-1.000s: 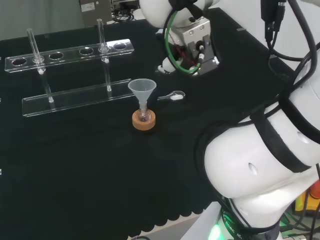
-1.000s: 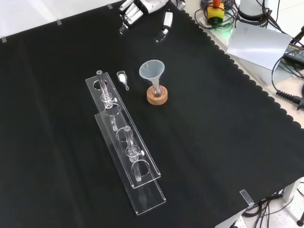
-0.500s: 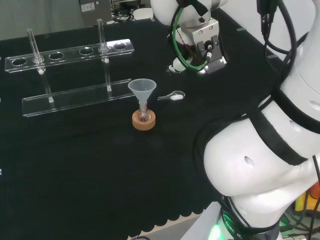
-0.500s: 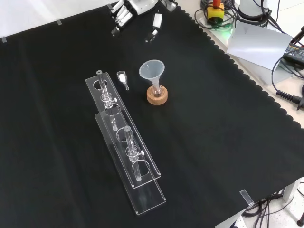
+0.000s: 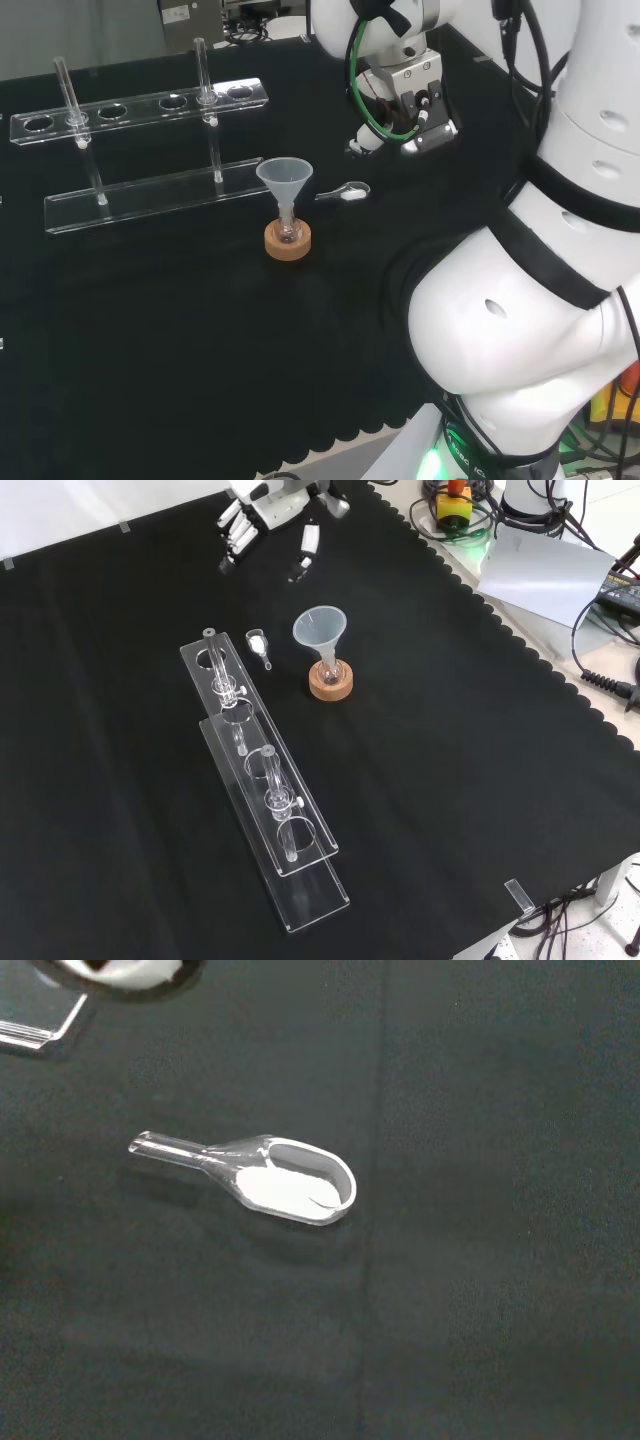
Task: Pick up the weighing funnel.
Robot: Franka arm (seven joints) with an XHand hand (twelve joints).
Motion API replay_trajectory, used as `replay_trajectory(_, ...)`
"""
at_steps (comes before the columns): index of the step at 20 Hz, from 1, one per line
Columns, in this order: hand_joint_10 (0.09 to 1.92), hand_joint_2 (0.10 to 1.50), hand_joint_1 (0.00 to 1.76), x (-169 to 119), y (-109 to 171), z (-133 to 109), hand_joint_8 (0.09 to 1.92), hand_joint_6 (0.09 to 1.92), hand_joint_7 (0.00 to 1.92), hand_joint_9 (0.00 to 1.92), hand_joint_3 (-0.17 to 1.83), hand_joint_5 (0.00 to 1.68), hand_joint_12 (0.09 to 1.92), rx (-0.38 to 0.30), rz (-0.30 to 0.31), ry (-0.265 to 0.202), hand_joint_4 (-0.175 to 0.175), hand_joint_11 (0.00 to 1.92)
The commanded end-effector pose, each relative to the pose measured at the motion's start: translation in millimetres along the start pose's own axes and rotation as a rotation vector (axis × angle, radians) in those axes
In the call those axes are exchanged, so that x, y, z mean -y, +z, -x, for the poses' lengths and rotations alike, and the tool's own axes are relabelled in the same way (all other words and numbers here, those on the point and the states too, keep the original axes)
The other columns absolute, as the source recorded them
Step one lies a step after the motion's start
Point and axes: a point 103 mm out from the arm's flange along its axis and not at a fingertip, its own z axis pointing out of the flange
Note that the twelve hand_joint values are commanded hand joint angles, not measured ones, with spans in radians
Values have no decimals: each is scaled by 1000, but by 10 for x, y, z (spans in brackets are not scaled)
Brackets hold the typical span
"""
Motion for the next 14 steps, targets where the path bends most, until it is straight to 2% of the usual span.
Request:
replay_trajectory(1, 595, 680, 749, -430, 520, 122, 746, 87, 510, 682, 522, 455, 1362, -49, -57, -31, -72, 335)
replay_trajectory(14, 594, 672, 774, -541, 934, -16, 751, 87, 523, 702, 528, 496, 1355, -63, -121, -69, -71, 348)
